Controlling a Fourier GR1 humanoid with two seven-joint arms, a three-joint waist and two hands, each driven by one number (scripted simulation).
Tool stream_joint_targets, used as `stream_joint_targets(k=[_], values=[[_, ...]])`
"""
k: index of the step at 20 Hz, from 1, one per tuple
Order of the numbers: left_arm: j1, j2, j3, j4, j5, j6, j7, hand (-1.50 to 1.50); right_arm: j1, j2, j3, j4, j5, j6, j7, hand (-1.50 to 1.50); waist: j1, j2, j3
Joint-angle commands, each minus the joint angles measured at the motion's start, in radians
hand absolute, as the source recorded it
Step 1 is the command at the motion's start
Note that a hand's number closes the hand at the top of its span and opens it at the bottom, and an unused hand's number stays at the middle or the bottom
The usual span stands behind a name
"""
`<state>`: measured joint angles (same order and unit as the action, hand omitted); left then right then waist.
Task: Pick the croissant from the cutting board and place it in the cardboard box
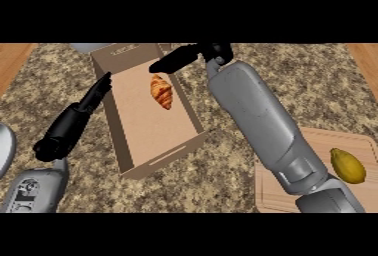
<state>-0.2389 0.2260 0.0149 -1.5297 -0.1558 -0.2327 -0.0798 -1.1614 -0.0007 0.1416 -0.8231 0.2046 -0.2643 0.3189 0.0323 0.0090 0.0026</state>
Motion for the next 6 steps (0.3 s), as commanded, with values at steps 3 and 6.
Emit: stream_joint_targets(k=[3,6], values=[[0.019,-0.007,-0.007,-0.075,0.008,-0.003,0.070,0.00,0.088,-0.015,-0.162,-0.029,-0.123,-0.100,-0.104,-1.50,-0.019,-0.009,-0.001],[0.002,-0.008,0.001,-0.026,0.010,-0.011,0.038,0.00,0.100,0.001,-0.182,0.072,-0.150,-0.157,-0.239,-1.50,-0.010,-0.002,-0.002]])
